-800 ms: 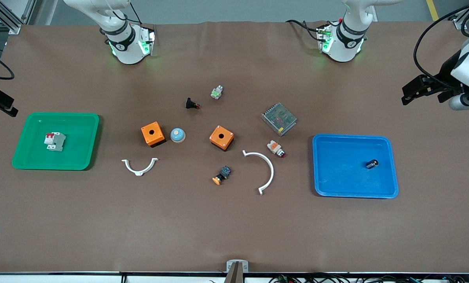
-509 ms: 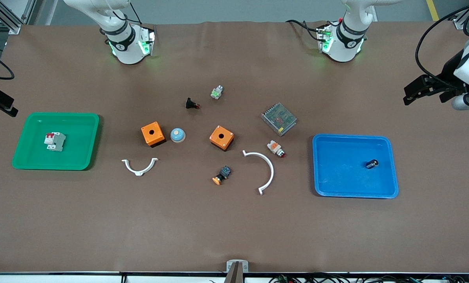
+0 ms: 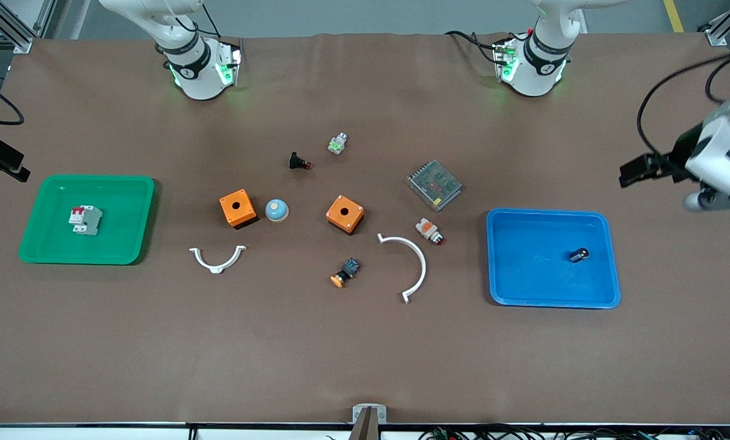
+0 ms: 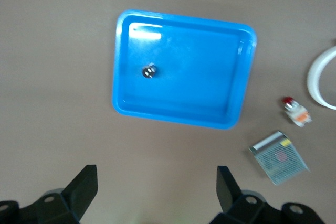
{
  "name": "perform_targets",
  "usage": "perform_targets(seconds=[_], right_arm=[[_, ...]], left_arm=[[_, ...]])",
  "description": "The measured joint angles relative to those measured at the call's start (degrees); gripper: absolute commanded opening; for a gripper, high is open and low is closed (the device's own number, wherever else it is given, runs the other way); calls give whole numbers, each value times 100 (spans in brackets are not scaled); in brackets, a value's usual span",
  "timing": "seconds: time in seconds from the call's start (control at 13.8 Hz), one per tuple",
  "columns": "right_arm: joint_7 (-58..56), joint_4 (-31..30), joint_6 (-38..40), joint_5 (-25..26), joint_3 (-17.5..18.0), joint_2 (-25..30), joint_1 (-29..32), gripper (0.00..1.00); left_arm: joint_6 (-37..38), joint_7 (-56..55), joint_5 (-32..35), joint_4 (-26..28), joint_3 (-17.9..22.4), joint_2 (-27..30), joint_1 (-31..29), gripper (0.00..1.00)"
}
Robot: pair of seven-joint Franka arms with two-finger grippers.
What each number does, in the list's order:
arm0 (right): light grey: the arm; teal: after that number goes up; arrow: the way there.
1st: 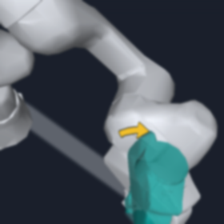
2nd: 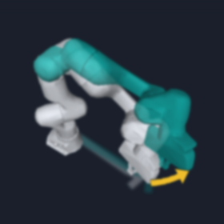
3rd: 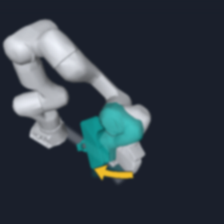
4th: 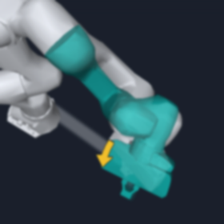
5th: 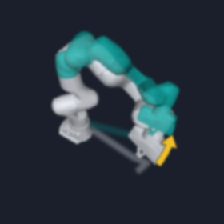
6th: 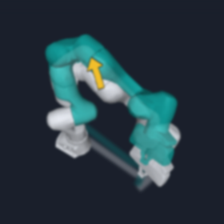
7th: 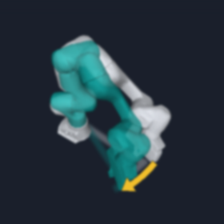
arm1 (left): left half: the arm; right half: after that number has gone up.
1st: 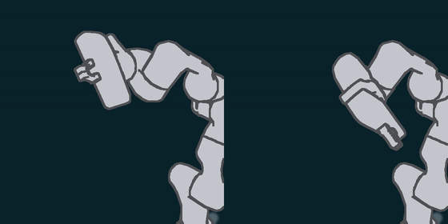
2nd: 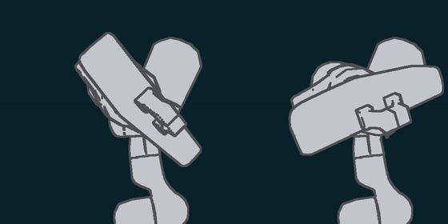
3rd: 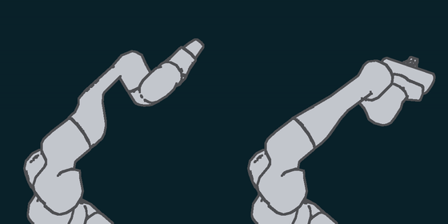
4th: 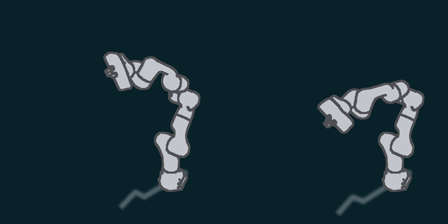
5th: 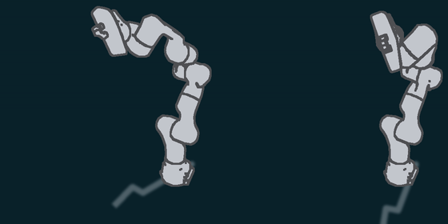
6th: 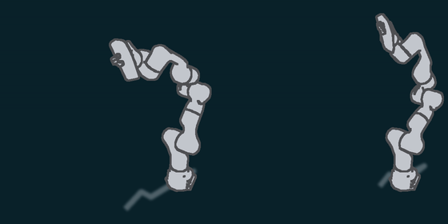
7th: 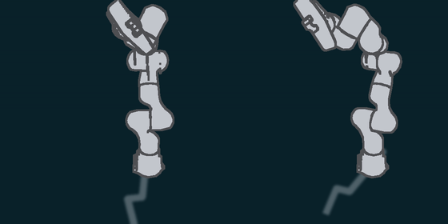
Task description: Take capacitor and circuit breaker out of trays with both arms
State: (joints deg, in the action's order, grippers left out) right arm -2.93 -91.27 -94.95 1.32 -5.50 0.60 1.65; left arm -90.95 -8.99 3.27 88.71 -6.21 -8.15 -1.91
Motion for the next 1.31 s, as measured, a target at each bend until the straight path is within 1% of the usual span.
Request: perform_targets(seconds=[0.15,0.29,0.51,0.73,0.87,1.02,1.09,1.31], right_arm=[[-1,-2,0,0,11,-106,-60,100],[4,-7,-2,1,24,-236,-130,100],[4,-22,-6,86,-36,-544,-42,100],[-35,-78,-116,491,-68,-1042,293,100],[-435,-170,-469,574,-75,-1438,592,100],[-1071,-268,-975,574,-86,-1856,984,100],[-1288,-312,-1206,529,-87,-2060,1171,100],[-1837,-546,-1882,187,-85,-2474,1513,100]], left_arm=[[-395,0,104,70,-11,-364,9,100],[-933,0,122,328,-11,-570,-3,100],[-1844,-16,122,1000,-10,-679,-111,100],[-2806,-224,122,1668,-8,-851,-218,100],[-3645,-356,122,2080,-9,-1060,-227,100],[-4464,-436,122,2434,-11,-1297,-228,94],[-4753,-508,122,2540,-11,-1431,-229,91],[-5260,-617,122,2691,-12,-1758,-231,90]])
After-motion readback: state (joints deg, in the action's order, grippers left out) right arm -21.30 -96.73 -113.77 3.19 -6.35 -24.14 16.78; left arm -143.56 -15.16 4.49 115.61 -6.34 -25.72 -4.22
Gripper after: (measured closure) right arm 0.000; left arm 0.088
